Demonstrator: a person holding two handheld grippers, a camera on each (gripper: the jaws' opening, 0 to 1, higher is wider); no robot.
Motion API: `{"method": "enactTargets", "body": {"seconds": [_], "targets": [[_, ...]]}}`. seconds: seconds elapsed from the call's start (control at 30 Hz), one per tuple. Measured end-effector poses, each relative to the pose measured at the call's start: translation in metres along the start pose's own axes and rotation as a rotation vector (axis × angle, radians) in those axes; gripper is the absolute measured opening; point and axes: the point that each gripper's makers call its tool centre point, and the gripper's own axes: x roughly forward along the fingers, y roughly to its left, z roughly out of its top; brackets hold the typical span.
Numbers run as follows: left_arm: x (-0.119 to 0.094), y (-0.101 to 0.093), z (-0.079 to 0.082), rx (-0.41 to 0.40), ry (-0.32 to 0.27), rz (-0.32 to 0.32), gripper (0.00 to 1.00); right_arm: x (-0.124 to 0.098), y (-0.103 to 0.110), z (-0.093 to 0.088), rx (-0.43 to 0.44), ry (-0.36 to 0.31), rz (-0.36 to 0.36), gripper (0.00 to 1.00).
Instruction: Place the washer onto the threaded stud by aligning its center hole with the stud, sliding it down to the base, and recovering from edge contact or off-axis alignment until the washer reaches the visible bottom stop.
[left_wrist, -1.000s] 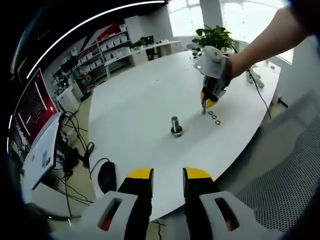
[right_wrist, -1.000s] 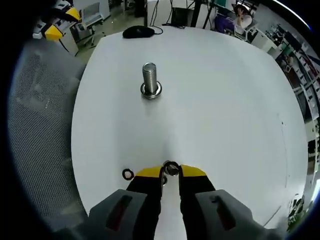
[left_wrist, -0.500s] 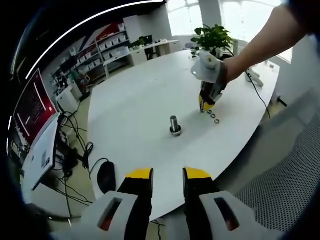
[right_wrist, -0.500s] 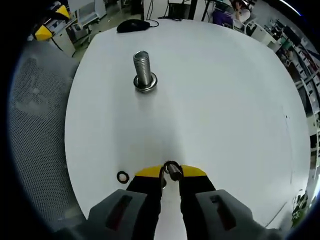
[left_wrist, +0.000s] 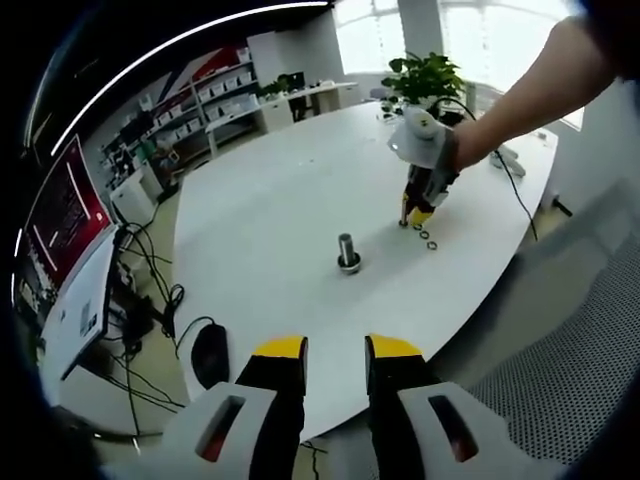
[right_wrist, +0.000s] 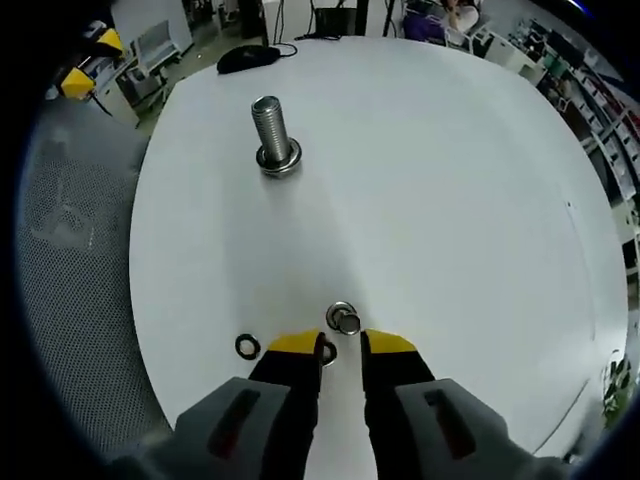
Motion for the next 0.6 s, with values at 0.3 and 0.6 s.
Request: {"method": "enactTargets", "body": {"seconds": [0.3,0.6], "targets": [[-0.0004,0.0002,0.0013,-0.001,-0.008,-0.001,0.21,-0.0013,0.0054,-0.0064,0.034,-0.008,0.004,0.19],[-0.0003,-0.0008,0.0014,-0.001,-0.01,-0.004,0.21,0.0028,0.0098,-0.0038,0.051,-0.01,-0.002,0.19]]}}
